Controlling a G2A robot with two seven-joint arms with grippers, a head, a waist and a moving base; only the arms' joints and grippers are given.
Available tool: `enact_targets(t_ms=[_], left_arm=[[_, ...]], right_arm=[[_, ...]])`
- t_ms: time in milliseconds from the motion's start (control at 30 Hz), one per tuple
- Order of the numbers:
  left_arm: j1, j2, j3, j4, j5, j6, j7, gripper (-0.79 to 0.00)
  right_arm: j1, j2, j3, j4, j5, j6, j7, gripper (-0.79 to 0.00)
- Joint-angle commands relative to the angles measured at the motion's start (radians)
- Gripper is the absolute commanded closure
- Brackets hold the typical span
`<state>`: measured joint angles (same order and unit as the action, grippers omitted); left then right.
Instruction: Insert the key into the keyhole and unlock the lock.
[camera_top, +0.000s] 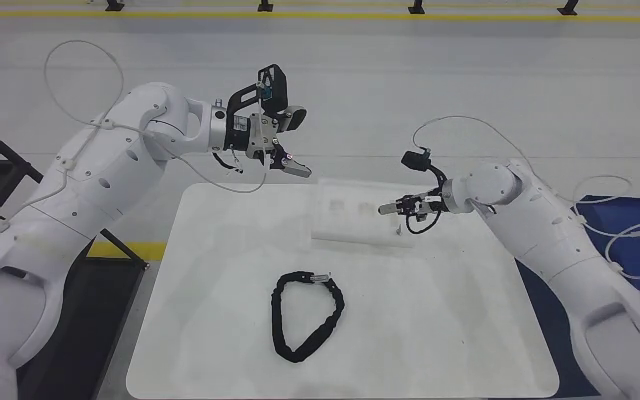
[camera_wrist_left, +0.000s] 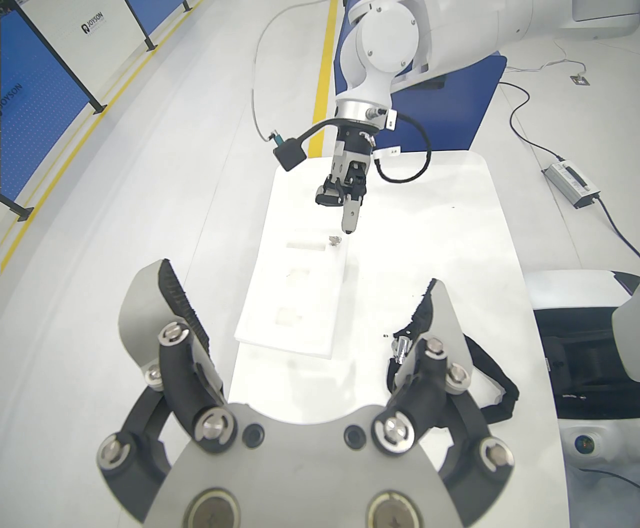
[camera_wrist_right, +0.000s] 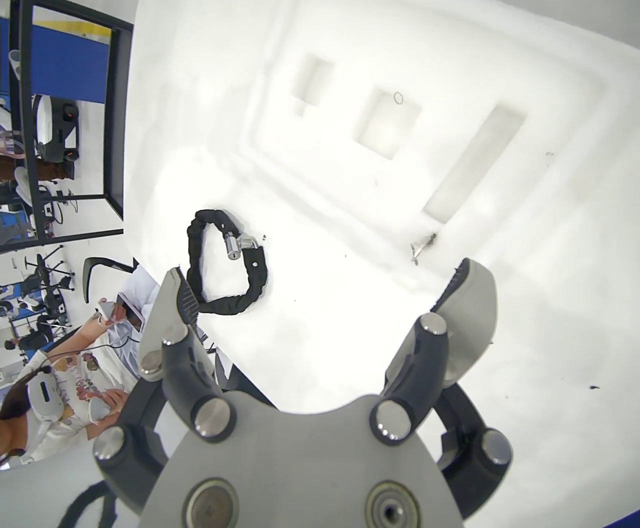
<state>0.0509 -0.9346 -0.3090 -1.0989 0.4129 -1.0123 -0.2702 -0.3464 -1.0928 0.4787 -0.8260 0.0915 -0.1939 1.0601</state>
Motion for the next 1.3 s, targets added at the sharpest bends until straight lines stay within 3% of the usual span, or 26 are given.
enact_targets(t_ms=[0,533,1000,1267], left_arm=[[0.000,0.000,0.000,0.000,0.000,0.000,0.000,-0.785],[0.000,0.000,0.000,0.000,0.000,0.000,0.000,-0.785],[0.000,0.000,0.000,0.000,0.000,0.000,0.000,-0.785],[0.000,0.000,0.000,0.000,0.000,0.000,0.000,-0.785]], right_arm=[[-0.003,-0.018,-0.011,0.022,0.006,0.016,0.000,-0.785],[-0.007,-0.023,-0.014,0.029,-0.005,0.022,-0.010,-0.785],[-0.024,-0.040,-0.053,-0.074,-0.245,0.278,-0.023,-0.785],[-0.040,-0.068,-0.069,-0.055,-0.301,0.312,-0.038,-0.767]])
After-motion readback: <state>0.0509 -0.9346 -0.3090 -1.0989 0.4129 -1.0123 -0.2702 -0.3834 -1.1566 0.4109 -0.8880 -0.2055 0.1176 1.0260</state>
